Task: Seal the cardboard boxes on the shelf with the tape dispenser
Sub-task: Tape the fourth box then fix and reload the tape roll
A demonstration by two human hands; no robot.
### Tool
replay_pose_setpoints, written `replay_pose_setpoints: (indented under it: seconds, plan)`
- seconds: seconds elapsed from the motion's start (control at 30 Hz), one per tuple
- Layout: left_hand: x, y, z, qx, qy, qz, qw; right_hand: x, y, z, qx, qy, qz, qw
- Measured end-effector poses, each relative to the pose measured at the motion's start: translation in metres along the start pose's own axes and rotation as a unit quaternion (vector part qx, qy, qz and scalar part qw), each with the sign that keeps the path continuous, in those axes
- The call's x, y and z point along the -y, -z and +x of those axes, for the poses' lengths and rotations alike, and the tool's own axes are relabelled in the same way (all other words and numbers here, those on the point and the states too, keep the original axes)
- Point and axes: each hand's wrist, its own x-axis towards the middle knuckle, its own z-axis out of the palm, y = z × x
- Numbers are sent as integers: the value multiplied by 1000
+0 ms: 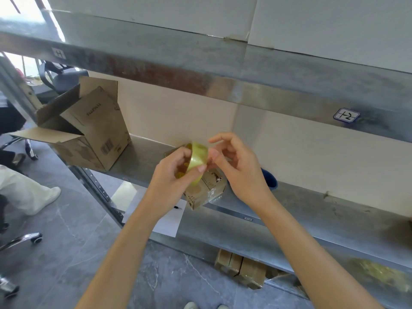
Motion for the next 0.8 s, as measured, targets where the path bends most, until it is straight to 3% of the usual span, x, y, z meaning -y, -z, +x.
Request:
replay_pose_setpoints:
  seconds: [0.2,0.53,0.8]
  plan:
    - [11,2,3,-24,3,102,994,-11,5,-2,9,-5,-63,998]
    - [24,-11,3,-23,18,121,992,-24,-3,-4,-50,-82,-1,995]
    - [32,-15,2,-40,-55,261,963,-37,-10,-5,13,-115,-80,990]
